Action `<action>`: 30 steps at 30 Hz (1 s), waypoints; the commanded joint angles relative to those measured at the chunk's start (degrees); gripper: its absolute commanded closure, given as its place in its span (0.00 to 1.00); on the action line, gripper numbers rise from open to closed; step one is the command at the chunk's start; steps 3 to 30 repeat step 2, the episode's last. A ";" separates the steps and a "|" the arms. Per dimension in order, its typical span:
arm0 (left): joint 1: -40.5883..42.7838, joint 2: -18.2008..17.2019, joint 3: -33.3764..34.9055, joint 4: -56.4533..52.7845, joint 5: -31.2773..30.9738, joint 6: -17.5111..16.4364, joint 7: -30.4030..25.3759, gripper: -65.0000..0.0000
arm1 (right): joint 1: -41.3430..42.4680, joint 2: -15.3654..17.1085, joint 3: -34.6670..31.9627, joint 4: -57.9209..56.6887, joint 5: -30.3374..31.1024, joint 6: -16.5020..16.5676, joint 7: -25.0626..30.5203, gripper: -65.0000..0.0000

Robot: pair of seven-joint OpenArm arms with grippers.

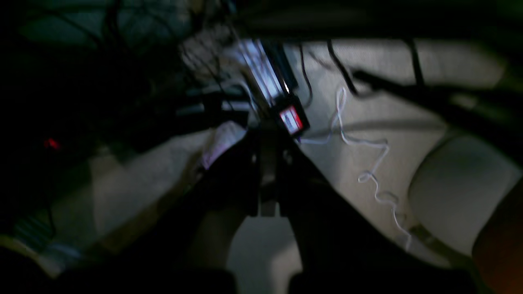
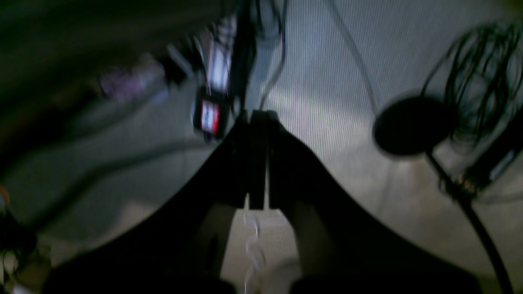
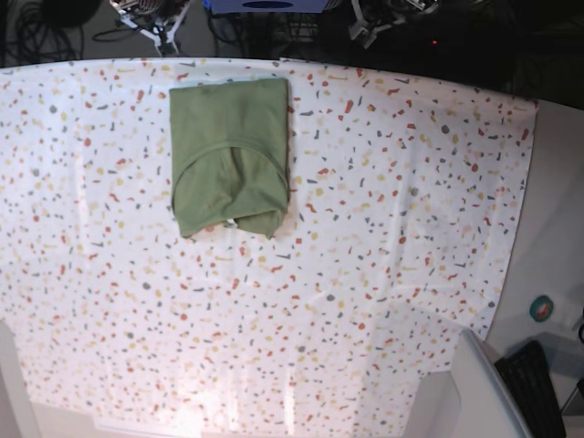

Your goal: Layout the t-shirt on the table in an organized manner, then fold the t-shirt properly

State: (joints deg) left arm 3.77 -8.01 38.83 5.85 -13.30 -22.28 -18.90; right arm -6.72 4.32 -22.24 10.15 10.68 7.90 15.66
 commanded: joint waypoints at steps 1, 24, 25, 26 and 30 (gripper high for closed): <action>0.49 -0.30 0.07 0.00 0.33 -0.18 -0.49 1.00 | -0.71 0.30 0.04 -0.09 0.18 -0.30 0.30 1.00; 0.49 -0.30 0.07 0.00 0.33 -0.18 -0.49 1.00 | -0.71 0.30 0.04 -0.09 0.18 -0.30 0.30 1.00; 0.49 -0.30 0.07 0.00 0.33 -0.18 -0.49 1.00 | -0.71 0.30 0.04 -0.09 0.18 -0.30 0.30 1.00; 0.49 -0.30 0.07 0.00 0.33 -0.18 -0.49 1.00 | -0.71 0.30 0.04 -0.09 0.18 -0.30 0.30 1.00; 0.49 -0.30 0.07 0.00 0.33 -0.18 -0.49 1.00 | -0.71 0.30 0.04 -0.09 0.18 -0.30 0.30 1.00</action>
